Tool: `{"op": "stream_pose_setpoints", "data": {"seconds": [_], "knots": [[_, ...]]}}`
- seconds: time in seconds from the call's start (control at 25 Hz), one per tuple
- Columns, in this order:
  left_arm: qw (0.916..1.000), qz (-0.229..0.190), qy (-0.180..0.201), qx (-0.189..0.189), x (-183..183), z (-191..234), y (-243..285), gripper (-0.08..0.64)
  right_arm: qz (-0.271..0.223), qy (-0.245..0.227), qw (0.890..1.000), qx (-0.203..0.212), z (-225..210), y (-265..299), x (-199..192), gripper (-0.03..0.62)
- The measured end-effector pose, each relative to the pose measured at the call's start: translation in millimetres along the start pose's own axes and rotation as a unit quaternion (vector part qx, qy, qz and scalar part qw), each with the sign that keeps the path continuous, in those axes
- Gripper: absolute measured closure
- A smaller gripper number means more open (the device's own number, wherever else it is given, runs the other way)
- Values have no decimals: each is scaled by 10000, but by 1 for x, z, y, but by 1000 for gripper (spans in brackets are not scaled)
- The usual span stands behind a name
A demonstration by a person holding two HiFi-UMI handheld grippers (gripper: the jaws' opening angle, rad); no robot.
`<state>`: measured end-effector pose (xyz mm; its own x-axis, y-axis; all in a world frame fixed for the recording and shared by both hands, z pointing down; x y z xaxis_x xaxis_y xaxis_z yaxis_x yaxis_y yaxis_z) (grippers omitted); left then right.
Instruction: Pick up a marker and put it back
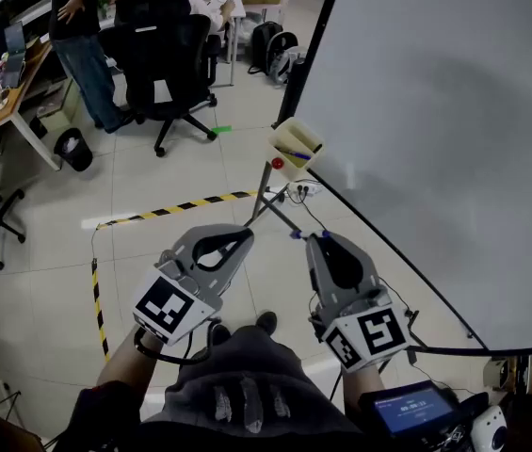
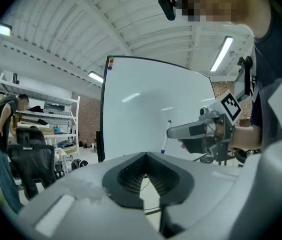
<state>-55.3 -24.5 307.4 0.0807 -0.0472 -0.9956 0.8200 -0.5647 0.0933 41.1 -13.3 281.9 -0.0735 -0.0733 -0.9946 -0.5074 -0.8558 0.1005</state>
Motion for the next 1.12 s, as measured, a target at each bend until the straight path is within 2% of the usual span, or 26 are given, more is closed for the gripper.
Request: {"op": "stream_pose_setpoints", "data": {"seconds": [0.44, 0.72, 1.0, 1.12], "knots": [[9995, -50, 12, -318, -8, -7, -35, 554, 1, -44, 9994, -333, 39, -17, 3, 552], [9992, -115, 171, -332, -2, -11, -34, 554, -169, -84, 9992, -356, 38, -24, 11, 552], [9991, -146, 273, -280, 4, -17, -16, 554, -187, -55, 9993, -324, 18, -31, 11, 552], [9993, -242, 138, -258, 9, -20, -12, 554, -189, -39, 9994, -274, 13, -30, 11, 552]]}}
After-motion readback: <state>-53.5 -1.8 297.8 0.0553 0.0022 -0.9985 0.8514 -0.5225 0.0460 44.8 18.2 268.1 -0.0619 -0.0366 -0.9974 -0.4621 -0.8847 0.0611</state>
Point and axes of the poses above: the fingertips, and each gripper's own axes: y forward along the fingers, z to its left, x out of its top, the point moved 1 cm from there along -y, backward along the fingers, and after that the axes turned 4 degrees about -y, right-handed, at the moved point
